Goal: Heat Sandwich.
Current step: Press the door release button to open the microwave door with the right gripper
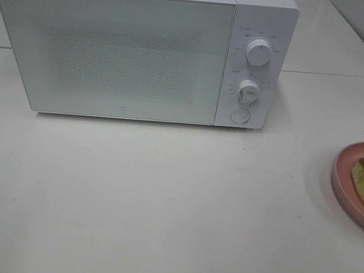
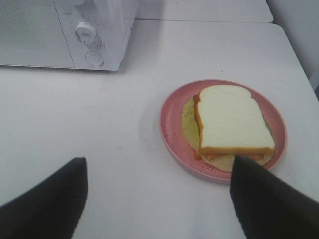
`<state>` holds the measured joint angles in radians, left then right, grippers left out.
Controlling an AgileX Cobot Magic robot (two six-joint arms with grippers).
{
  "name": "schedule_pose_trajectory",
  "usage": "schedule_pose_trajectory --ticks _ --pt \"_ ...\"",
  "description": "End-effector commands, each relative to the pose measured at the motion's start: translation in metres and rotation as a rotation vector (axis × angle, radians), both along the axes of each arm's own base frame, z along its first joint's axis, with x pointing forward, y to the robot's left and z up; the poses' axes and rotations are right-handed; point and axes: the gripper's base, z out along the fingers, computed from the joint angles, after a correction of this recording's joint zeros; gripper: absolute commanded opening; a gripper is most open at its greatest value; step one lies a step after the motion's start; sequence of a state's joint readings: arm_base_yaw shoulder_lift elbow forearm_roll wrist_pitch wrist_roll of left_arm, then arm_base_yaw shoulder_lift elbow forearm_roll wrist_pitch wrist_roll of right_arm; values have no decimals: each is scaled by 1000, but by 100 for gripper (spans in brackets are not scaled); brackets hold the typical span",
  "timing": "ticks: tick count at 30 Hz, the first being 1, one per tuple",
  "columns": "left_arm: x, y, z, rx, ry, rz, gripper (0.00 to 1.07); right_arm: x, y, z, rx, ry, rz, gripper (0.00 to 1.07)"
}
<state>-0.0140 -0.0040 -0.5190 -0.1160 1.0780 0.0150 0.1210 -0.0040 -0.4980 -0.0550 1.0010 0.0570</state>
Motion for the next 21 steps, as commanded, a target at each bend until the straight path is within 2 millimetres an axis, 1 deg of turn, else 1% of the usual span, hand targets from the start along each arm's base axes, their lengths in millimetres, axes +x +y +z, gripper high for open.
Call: schedule_pose_trajectory --ticks 1,14,19,21 --pt "-2 0 -1 -6 -21 4 98 -4 0 0 -7 -31 -1 76" --pt "-2 0 -1 -6 -21 4 98 -4 0 1 5 -34 -5 76" --pt "-2 0 -1 -6 -21 4 98 0 0 9 35 -48 -18 76" --pt "-2 0 -1 -6 -21 4 98 7 1 16 42 -65 -18 76"
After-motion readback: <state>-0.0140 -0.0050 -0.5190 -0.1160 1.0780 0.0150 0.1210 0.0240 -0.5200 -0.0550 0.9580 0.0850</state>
